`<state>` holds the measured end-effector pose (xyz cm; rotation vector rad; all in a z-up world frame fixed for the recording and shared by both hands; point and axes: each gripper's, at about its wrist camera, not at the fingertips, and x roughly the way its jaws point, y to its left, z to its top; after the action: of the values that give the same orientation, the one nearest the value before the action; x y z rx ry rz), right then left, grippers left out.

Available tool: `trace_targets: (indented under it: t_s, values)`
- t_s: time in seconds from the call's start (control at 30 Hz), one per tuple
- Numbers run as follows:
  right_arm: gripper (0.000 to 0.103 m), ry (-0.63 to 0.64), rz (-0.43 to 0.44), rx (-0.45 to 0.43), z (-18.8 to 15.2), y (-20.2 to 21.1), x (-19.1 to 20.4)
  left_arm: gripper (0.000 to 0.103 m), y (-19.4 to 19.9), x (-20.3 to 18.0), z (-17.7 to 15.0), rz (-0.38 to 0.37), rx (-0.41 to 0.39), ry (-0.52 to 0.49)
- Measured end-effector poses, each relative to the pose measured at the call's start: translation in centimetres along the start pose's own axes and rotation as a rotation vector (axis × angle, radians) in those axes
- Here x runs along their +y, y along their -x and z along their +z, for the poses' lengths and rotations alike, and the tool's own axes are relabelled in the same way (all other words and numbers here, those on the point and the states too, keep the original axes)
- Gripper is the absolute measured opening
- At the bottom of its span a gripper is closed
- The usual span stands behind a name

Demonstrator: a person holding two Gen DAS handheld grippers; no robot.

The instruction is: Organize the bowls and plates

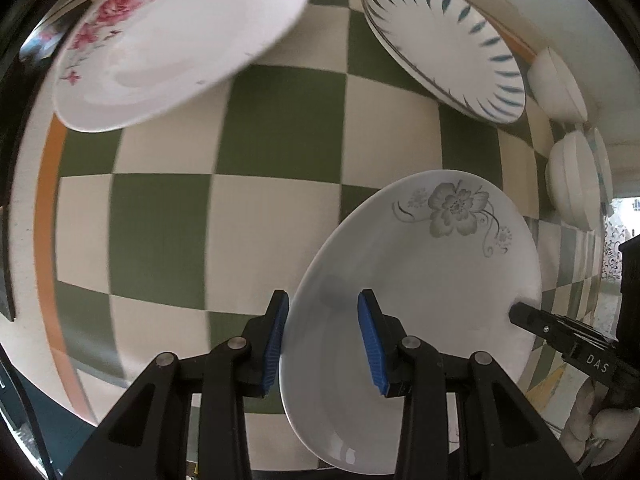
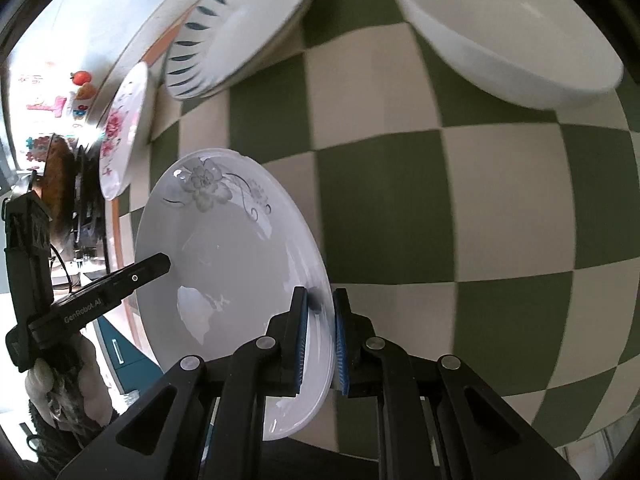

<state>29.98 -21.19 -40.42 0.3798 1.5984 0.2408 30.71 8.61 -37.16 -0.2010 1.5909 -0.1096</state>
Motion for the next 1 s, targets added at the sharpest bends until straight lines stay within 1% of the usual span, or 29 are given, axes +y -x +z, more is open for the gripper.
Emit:
trace_targets:
  t_s: [0.2,0.43,0.53,0.57,0.63,0.7,0.8,0.9,0.93,0.97,1.0]
  values:
    - [0.014,0.012,0.012,-0.001,-0.1,-0.1,-1.4,0.033,-0.9,-0.6,0.0,0.03,0.005,0.008]
    - [0.014,0.045,0.018,0.013,0.6,-0.2,-1.2,0.033,-0.8,-0.1,-0.2,0.036,-0.001,0.046]
    - [0.015,0.029,0.022,0.04,0.9,-0.5,-0.8,0.033,-0.3,0.2,-0.5,0.032,-0.018,0.077]
    - [0.016,0.024,0.02,0.044,1.0,-0.2,-0.8,0.033,0.5,0.5,-0.6,0.041,-0.036,0.092]
    - [0.017,0.032,0.008,0.019,1.1,0.8,-0.2,0.033,2.7,1.0,-0.8,0.029,-0.09,0.119]
    - [0.017,0.054,-0.018,-0.011,1.0,2.5,0.4,0.033,5.8,1.8,-1.1,0.031,-0.164,0.149]
    - [0.017,0.063,0.013,-0.06,1.0,5.2,1.5,0.033,9.7,3.0,-1.1,0.017,-0.25,0.184]
    - [0.017,0.083,0.068,-0.112,1.7,7.7,3.7,0.034,11.8,3.8,-0.4,0.009,-0.308,0.201]
    - [0.021,0.091,0.09,-0.131,2.2,8.5,4.8,0.034,12.6,4.6,0.2,0.02,-0.33,0.203]
    - [0.025,0.101,0.12,-0.149,2.7,9.0,5.8,0.037,12.9,5.6,0.7,0.035,-0.34,0.202]
    - [0.04,0.112,0.145,-0.179,3.1,9.4,6.8,0.037,13.0,6.5,1.8,0.049,-0.341,0.207]
